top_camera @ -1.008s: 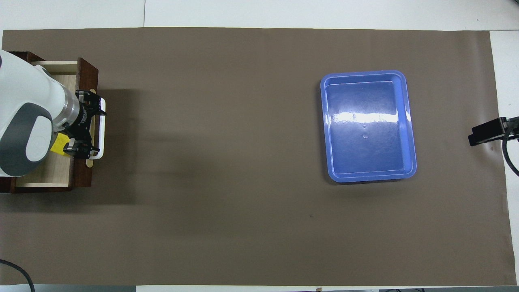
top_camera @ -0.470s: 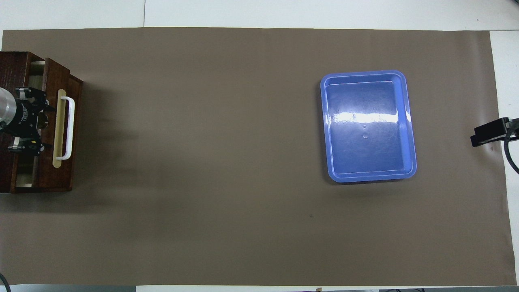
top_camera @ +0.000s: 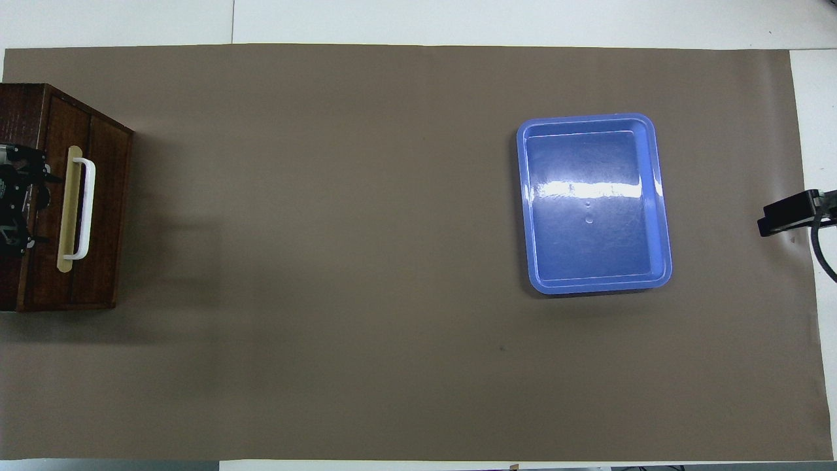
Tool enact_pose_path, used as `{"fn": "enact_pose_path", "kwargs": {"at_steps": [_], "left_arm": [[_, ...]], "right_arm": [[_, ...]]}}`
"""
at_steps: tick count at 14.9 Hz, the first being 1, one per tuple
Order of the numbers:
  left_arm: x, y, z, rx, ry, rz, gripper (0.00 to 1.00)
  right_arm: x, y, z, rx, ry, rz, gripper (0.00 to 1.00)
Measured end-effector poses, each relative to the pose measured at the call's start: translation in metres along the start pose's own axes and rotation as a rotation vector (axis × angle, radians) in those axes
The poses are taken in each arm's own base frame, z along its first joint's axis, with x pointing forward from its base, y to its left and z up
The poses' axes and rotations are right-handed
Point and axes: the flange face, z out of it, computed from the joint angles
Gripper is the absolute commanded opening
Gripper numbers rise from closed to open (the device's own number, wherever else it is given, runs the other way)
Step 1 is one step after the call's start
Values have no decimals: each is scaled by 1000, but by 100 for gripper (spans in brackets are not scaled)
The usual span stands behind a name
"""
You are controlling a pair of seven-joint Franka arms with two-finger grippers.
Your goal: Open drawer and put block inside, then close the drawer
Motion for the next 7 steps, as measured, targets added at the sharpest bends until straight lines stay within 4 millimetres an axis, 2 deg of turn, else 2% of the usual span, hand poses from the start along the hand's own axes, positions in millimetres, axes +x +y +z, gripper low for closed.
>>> {"fn": "enact_pose_path", "kwargs": {"at_steps": [2, 4, 7], "left_arm": [[-21, -3, -32, 24, -6, 112, 100], [-49, -11, -60, 34, -13, 295, 100], [-86, -22, -84, 44, -59, 591, 100]], "right_arm": [[-1, -1, -1, -1, 3, -2, 100], [-2, -1, -3, -1, 5, -2, 100], [-2, -1, -3, -1, 5, -2, 100]]}}
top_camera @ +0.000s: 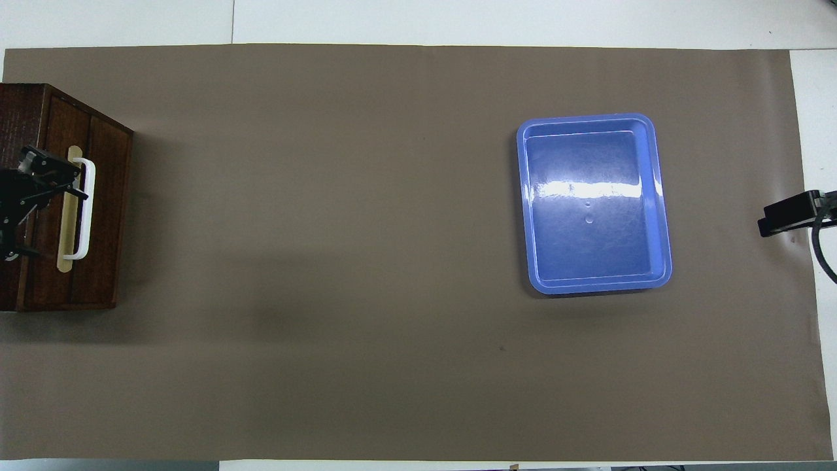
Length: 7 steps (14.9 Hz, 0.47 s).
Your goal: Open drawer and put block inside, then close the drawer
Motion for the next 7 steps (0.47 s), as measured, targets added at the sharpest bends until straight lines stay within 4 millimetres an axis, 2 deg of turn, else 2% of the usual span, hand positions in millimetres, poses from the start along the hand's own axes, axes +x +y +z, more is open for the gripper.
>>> {"fn": "enact_pose_path", "kwargs": {"at_steps": [3, 7], "left_arm": [[-14, 11, -3, -11, -16, 235, 100], [-11, 22, 7, 5, -55, 505, 100]], "right_arm": [[0, 0, 0, 0, 0, 0, 100], [0, 0, 0, 0, 0, -1, 100]]}}
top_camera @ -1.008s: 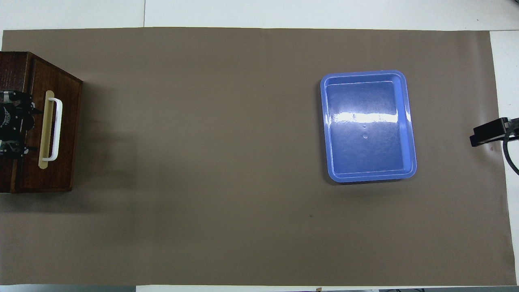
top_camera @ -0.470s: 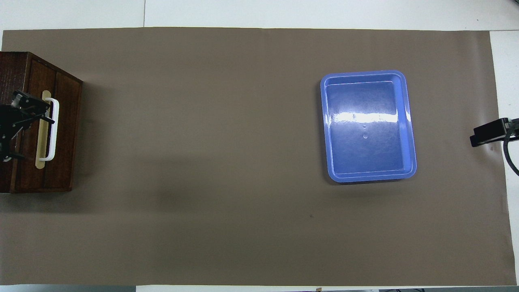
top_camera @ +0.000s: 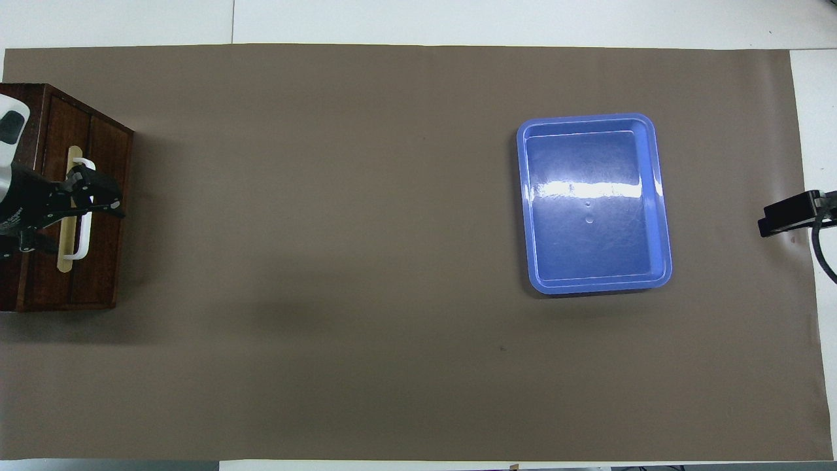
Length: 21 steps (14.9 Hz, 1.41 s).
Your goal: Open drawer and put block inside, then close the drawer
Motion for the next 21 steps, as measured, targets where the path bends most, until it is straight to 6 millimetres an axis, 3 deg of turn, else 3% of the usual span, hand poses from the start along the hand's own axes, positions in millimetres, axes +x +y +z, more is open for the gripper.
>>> {"fn": "enact_pose_path", "kwargs": {"at_steps": [3, 10, 21], "left_arm": [[6, 5, -4, -4, 0, 95, 100], [-3, 6, -16, -3, 7, 168, 100], [-6, 8, -16, -17, -10, 215, 100]], "right_arm": [[0, 0, 0, 0, 0, 0, 100], [0, 0, 0, 0, 0, 0, 100], [0, 0, 0, 0, 0, 0, 100]]}}
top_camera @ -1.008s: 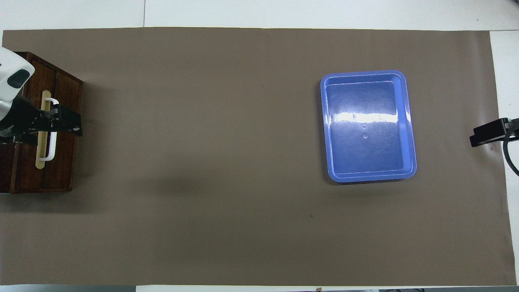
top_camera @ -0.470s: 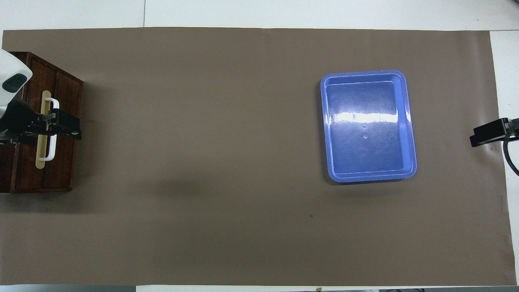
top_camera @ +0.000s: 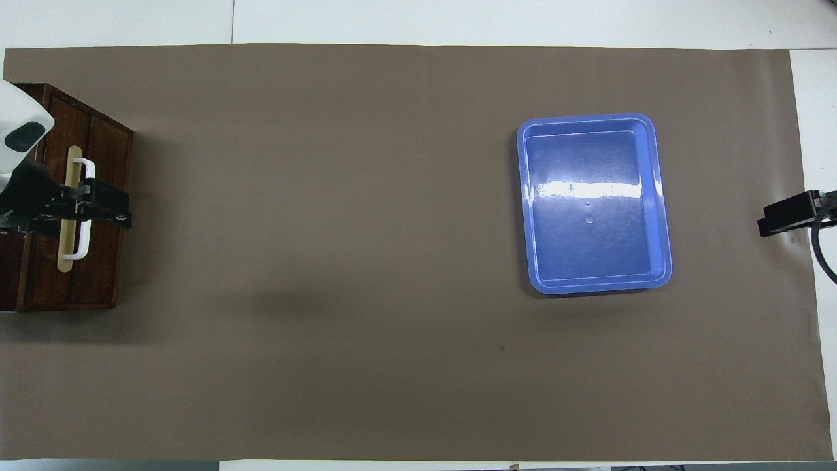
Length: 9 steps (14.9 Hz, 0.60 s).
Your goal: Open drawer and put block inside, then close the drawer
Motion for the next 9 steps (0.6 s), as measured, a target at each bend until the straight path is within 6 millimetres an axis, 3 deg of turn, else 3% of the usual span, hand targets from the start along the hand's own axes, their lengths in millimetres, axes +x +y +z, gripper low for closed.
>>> {"fn": "enact_pose_path", "kwargs": {"at_steps": [9], "left_arm": [[-3, 1, -3, 1, 1, 30, 100]], "right_arm": [[0, 0, 0, 0, 0, 0, 100]]}}
